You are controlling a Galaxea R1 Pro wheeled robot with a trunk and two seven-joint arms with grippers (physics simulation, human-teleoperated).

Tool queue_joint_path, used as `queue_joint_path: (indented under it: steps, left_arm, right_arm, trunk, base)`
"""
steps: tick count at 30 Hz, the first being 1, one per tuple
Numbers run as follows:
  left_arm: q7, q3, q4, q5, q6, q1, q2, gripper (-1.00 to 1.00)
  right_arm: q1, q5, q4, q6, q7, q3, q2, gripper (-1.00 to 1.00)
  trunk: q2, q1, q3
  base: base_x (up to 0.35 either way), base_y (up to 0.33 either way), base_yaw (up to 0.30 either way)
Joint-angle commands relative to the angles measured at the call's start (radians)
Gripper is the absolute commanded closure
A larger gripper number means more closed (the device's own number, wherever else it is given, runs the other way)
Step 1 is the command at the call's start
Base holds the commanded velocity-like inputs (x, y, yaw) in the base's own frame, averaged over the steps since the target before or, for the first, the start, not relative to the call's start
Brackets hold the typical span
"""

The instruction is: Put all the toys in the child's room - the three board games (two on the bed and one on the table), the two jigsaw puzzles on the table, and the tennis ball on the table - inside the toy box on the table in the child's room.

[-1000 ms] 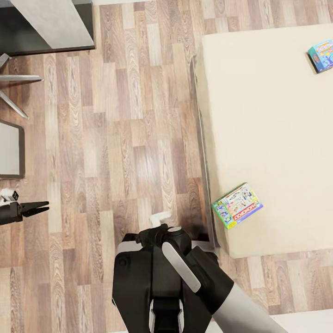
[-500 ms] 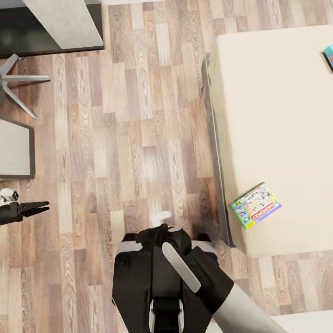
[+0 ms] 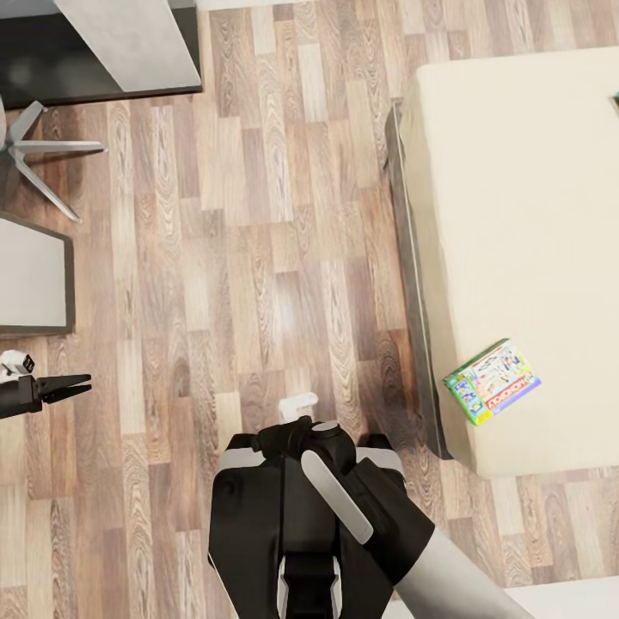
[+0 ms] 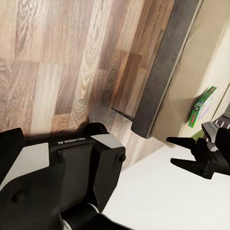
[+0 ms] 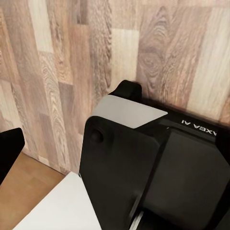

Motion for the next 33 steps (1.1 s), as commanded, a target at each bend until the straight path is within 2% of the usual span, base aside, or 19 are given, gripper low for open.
queue_joint_path:
  steps: [1,14,33]
  left_arm:
    - [-0.004,0.000,0.001,0.000,0.011,0.000,0.000,-1.00]
    - [-0.004,0.002,0.020,0.003,0.011,0.000,0.001,-1.00]
    - [-0.004,0.001,0.021,0.004,0.010,0.000,0.002,-1.00]
  right_arm:
    - [-0.001,-0.010,-0.001,0.002,-0.010,0.001,0.000,-1.00]
    - [-0.001,-0.010,-0.001,0.000,-0.011,0.005,0.000,-1.00]
    - [-0.001,-0.008,-0.001,-0.002,-0.011,0.007,0.000,-1.00]
  trunk:
    - [-0.002,0.001,0.000]
    - [-0.002,0.001,0.012]
    - [-0.002,0.001,0.030]
  base:
    - [0.000,0.009,-0.088]
    - [0.000,0.002,-0.170]
    - [0.000,0.000,-0.015]
